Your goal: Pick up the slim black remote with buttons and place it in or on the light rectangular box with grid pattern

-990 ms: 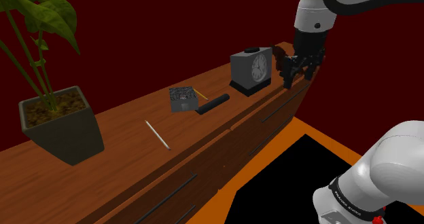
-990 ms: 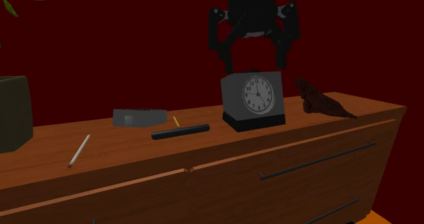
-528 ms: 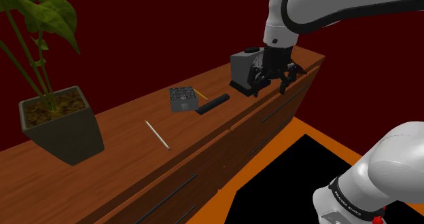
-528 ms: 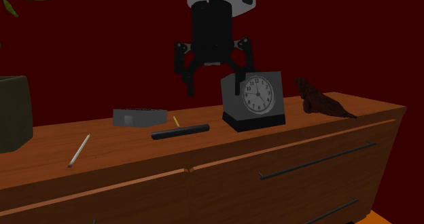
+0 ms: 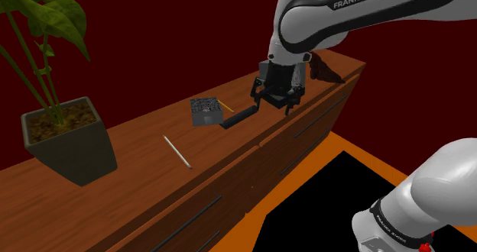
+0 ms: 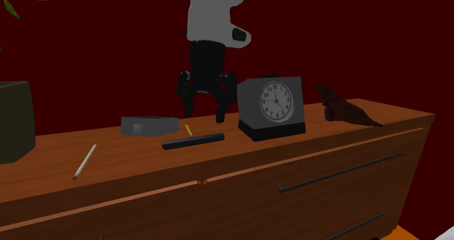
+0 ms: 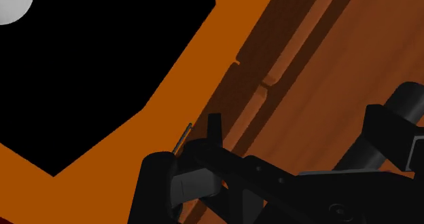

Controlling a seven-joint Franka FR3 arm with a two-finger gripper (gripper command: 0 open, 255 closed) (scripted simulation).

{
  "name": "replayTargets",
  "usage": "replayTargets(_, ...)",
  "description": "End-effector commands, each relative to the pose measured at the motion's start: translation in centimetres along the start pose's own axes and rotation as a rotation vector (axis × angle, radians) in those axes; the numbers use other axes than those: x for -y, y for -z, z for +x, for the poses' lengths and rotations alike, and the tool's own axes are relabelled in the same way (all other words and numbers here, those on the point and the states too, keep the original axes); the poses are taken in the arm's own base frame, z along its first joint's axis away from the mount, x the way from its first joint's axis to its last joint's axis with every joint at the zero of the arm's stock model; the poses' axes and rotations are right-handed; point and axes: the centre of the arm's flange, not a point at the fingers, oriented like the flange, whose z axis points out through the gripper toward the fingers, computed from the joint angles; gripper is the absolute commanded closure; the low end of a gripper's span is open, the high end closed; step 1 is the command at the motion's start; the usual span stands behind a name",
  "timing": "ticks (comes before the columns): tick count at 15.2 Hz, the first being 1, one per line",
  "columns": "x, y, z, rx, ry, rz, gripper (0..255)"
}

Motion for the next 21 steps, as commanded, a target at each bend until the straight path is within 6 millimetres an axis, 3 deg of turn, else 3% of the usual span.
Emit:
replayTargets(1,2.3,-1.2,1.2,0.011,-0.102,0.028,0)
replayTargets(11,9.2,-6.4,9.4,0.058,-0.581,0.153,0)
replayTargets(19,10.0,-10.5,9.6,0.059,-0.593,0.156,0)
replayTargets(21,10.0,-10.5,9.5,0.059,-0.593,0.156,0)
